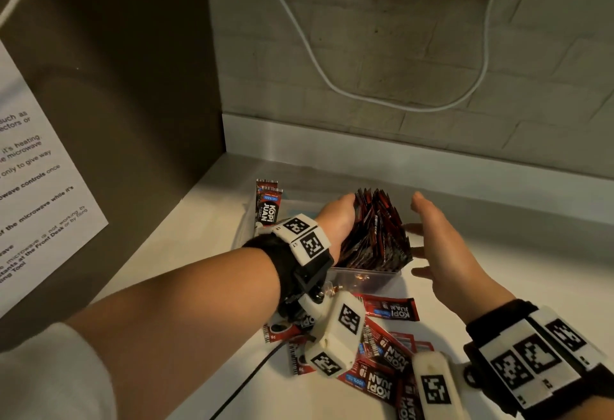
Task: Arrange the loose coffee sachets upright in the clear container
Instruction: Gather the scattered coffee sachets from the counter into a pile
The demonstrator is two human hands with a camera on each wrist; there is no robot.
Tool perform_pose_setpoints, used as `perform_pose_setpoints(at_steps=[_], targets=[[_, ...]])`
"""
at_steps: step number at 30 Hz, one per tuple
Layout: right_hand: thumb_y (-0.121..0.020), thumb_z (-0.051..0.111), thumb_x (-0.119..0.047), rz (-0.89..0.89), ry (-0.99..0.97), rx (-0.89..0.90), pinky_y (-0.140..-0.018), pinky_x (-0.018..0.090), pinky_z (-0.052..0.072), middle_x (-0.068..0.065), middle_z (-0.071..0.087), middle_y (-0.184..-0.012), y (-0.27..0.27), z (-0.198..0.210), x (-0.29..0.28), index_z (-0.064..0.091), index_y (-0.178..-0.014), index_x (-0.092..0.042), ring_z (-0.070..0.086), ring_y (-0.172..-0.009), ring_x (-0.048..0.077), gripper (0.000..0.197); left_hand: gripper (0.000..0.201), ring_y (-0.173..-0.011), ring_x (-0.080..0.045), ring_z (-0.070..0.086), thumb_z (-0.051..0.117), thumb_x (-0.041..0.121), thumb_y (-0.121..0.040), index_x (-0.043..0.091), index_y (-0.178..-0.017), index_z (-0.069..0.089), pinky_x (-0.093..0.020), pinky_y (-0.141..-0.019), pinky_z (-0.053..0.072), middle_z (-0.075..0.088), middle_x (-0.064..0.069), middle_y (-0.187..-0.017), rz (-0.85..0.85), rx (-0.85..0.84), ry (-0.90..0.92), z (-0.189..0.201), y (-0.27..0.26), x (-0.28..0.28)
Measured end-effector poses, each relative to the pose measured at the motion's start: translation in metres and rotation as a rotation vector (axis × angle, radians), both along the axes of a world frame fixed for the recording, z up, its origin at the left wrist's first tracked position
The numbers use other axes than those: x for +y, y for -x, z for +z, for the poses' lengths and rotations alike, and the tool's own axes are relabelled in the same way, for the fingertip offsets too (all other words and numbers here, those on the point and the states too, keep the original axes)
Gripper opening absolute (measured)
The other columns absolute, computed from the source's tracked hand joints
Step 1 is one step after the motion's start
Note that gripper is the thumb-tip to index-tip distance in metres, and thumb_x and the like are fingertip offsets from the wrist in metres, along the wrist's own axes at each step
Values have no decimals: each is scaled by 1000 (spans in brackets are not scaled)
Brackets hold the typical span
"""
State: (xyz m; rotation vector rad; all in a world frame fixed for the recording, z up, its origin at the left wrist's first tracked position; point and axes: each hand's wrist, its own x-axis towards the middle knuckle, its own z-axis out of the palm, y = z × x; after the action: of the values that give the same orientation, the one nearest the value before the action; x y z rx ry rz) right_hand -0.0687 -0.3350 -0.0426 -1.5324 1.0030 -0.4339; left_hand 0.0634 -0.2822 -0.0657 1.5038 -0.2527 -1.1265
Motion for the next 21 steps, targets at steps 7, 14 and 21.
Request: perform_pose_setpoints(at_steps=[7, 14, 21], targets=[[-88, 59, -15, 285, 549, 397, -64, 29, 44, 8, 69, -82, 47, 0, -19, 64, -76, -16, 64, -79, 26, 13, 5, -87, -11, 54, 59, 25, -91, 25, -86, 59, -28, -78, 46, 56, 5, -96, -291, -1004, -49, 31, 3, 94], [-76, 51, -75, 1119, 538, 931, -118, 50, 16, -19, -24, -153, 63, -37, 22, -21, -142, -52, -13, -147, 25, 100, 36, -114, -1, 32, 48, 47, -90, 32, -124, 47, -23, -99, 33, 38, 17, -121, -841, -1407, -255, -9, 25, 168], [-89, 31, -71, 1184, 737, 1051, -116, 54, 6, -2, -41, -149, 57, -53, 56, -36, -131, -53, -23, -142, 42, 81, 89, -142, -17, -31, 40, 62, -91, 35, -148, -24, -33, -115, -10, -37, 15, -149, -840, -1291, -535, -48, 31, 182]])
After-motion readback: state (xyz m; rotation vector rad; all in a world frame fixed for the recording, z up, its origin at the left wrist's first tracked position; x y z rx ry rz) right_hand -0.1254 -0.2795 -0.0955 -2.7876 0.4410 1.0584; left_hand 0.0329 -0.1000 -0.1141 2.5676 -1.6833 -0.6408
